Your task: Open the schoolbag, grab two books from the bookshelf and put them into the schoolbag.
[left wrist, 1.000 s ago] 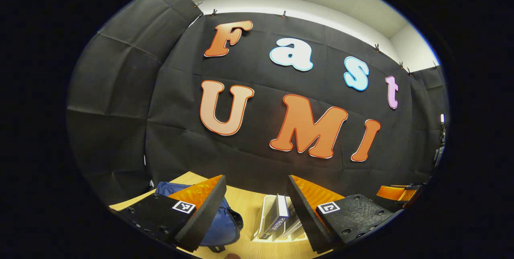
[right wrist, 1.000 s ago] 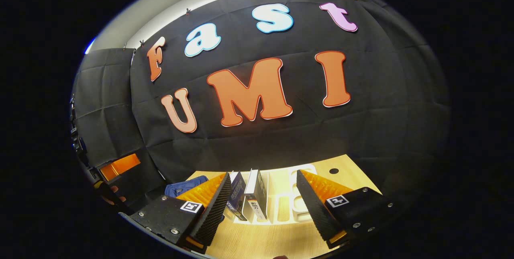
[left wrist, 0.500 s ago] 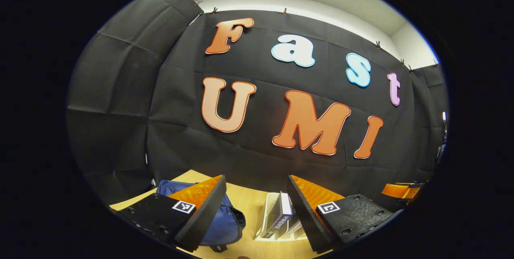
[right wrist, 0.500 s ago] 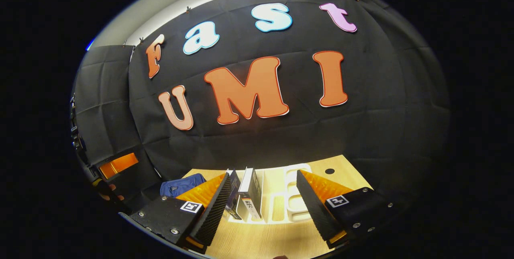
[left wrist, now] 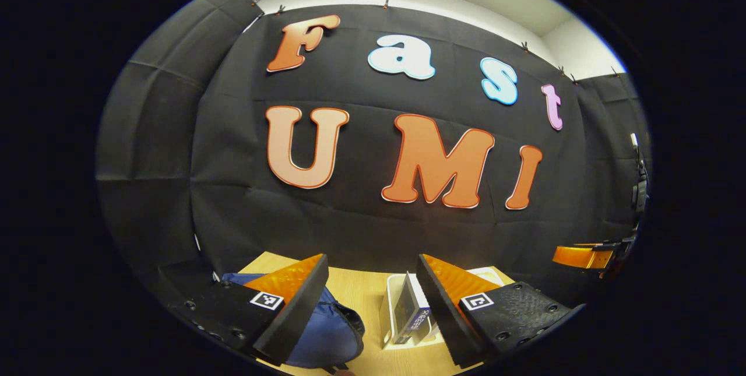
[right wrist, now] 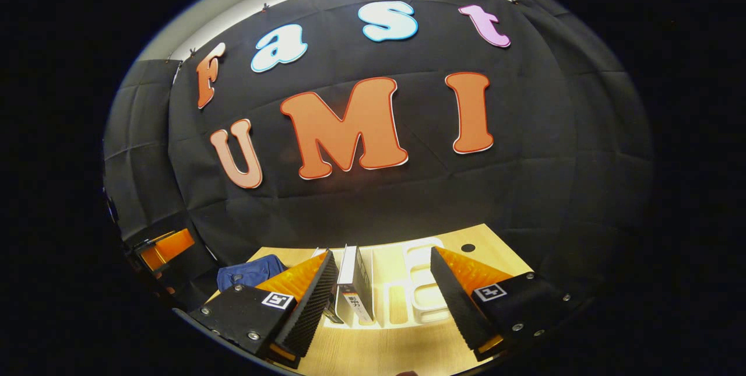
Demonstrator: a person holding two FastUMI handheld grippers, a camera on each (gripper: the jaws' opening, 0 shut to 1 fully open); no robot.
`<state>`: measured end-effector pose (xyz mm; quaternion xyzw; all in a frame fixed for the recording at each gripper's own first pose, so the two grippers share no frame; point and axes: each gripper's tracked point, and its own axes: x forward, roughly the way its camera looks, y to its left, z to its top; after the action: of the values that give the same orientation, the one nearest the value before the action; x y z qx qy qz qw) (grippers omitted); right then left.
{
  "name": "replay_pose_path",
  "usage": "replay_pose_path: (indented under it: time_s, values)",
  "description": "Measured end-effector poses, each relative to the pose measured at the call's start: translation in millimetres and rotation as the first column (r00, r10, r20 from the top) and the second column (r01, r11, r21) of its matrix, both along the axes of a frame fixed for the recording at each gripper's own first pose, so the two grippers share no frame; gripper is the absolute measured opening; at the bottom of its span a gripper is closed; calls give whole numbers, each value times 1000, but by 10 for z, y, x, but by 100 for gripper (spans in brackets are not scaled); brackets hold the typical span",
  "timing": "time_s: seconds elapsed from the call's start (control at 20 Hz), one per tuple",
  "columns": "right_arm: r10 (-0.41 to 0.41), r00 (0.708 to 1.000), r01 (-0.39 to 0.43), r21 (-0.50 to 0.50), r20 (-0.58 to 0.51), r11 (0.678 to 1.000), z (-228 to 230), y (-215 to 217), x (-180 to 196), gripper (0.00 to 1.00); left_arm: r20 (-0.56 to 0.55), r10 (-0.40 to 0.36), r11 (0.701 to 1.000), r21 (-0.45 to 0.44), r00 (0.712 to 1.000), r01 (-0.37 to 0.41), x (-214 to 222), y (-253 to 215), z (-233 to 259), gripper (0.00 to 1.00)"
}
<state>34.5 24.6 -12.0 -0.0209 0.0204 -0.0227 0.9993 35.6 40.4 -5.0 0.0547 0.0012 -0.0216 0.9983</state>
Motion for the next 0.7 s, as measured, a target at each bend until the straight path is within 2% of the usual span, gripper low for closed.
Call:
replay_pose_path:
  time_s: [0.25, 0.35, 0.4, 0.45, 0.5, 0.6, 0.7]
  values:
    - [-94, 996, 94, -48, -6, 994, -108, 14, 184, 96, -71, -136, 991, -22, 988, 135, 579, -167, -247, 94]
    - [-117, 993, 116, -35, -27, 993, -189, -2, 230, 96, -103, -162, 987, -24, 981, 160, 829, -269, -326, 94]
    - [-119, 992, 118, -32, -33, 993, -206, -15, 248, 100, -116, -165, 986, -18, 979, 164, 922, -316, -363, 93]
    - [-120, 992, 119, -31, -35, 992, -209, -33, 266, 96, -126, -165, 986, -17, 978, 164, 1004, -360, -412, 94]
    - [-110, 993, 109, -33, -39, 994, -212, -39, 291, 100, -133, -157, 988, -23, 979, 155, 1046, -370, -439, 95]
    - [-79, 995, 76, -39, -58, 996, -239, -29, 330, 100, -137, -123, 992, -36, 983, 119, 1015, -271, -486, 95]
    - [-38, 997, 36, -36, -59, 999, -218, -35, 394, 96, -145, -129, 992, -30, 981, 126, 844, -144, -597, 94]
